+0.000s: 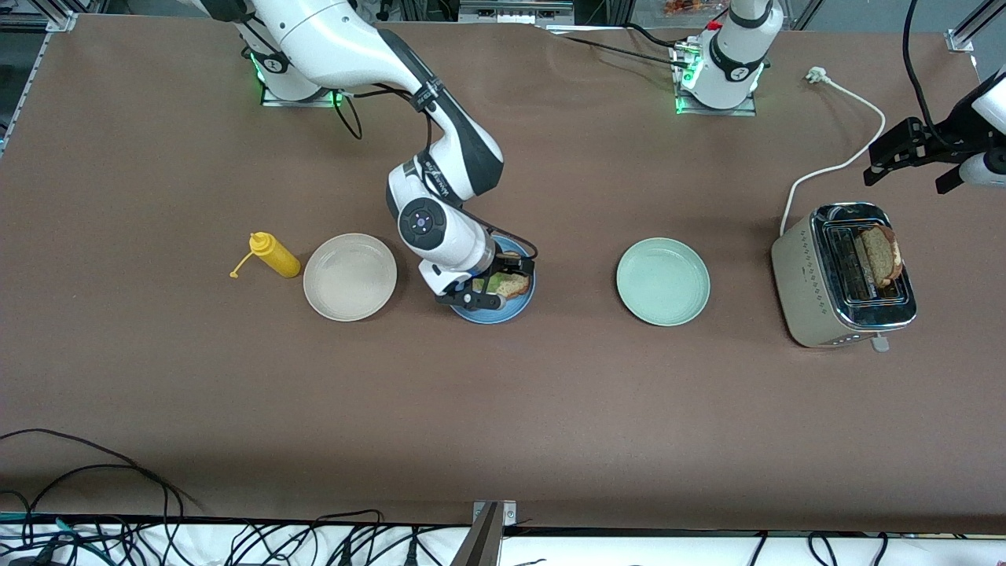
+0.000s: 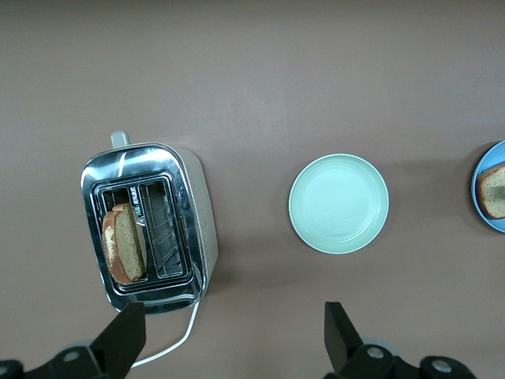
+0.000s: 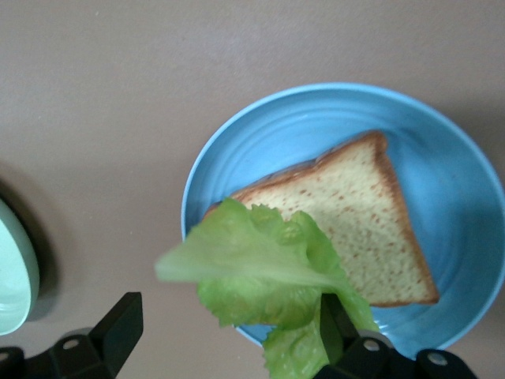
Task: Make sandwich in blue plate with both arms
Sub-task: 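Lower the lettuce onto the bread and open the right gripper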
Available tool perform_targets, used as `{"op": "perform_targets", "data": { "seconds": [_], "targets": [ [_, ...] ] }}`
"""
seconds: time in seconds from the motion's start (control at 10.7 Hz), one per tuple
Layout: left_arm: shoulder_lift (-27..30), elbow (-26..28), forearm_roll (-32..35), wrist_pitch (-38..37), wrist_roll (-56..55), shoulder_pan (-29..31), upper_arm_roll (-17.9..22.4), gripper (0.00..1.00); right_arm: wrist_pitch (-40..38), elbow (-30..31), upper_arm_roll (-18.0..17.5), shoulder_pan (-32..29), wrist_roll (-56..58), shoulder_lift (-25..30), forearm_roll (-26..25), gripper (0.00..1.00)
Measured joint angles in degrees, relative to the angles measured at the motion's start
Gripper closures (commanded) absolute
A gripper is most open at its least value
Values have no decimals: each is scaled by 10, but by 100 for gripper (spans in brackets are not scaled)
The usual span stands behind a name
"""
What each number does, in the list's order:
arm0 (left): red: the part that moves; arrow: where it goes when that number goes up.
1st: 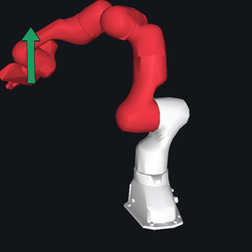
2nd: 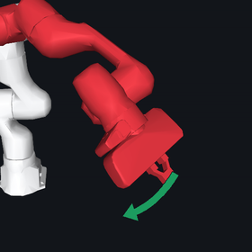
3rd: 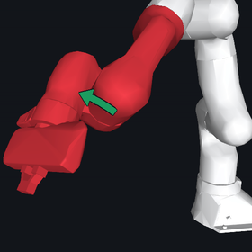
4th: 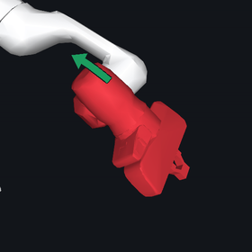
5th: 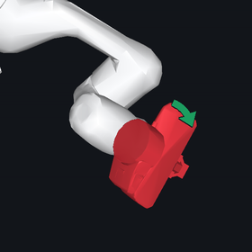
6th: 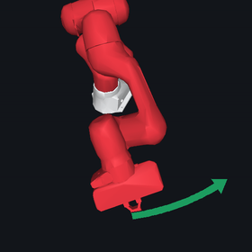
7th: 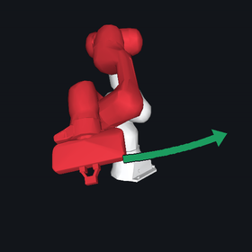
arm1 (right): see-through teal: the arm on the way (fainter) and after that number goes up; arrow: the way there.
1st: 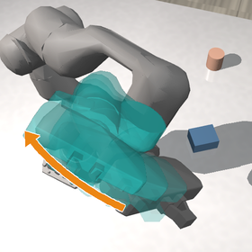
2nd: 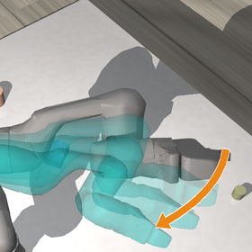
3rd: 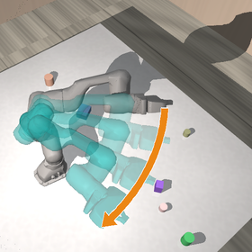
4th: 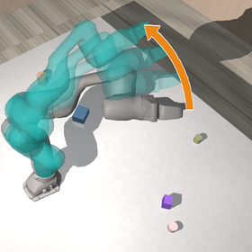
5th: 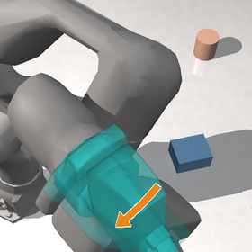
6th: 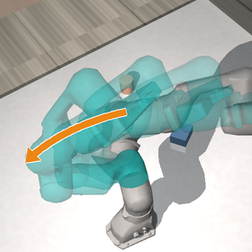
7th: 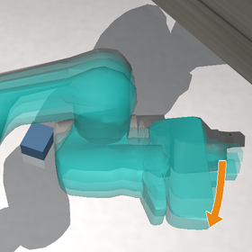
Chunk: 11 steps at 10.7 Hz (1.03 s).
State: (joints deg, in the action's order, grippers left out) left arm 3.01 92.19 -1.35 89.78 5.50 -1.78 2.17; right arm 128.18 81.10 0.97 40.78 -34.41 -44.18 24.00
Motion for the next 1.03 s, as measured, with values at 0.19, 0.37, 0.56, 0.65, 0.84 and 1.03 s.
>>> {"op": "perform_targets", "data": {
  "seconds": [0.19,0.37,0.56,0.65,0.84,1.03],
  "targets": [
    [-1,0,0,0,0,0,0,0,0,-2,1,5,-5,1,0,0],
    [-6,0,0,0,0,0,-1,0,0,-3,2,5,-6,2,0,0],
    [-9,0,0,0,0,0,-1,0,0,-3,3,5,-7,2,0,0],
    [-10,0,0,0,0,0,-4,0,0,-5,3,5,-10,2,0,0],
    [-10,0,0,0,-1,0,-10,0,0,-13,3,6,-13,2,0,0],
    [-10,0,0,0,-1,0,-10,0,0,-25,3,7,-15,3,0,0]
  ]
}}
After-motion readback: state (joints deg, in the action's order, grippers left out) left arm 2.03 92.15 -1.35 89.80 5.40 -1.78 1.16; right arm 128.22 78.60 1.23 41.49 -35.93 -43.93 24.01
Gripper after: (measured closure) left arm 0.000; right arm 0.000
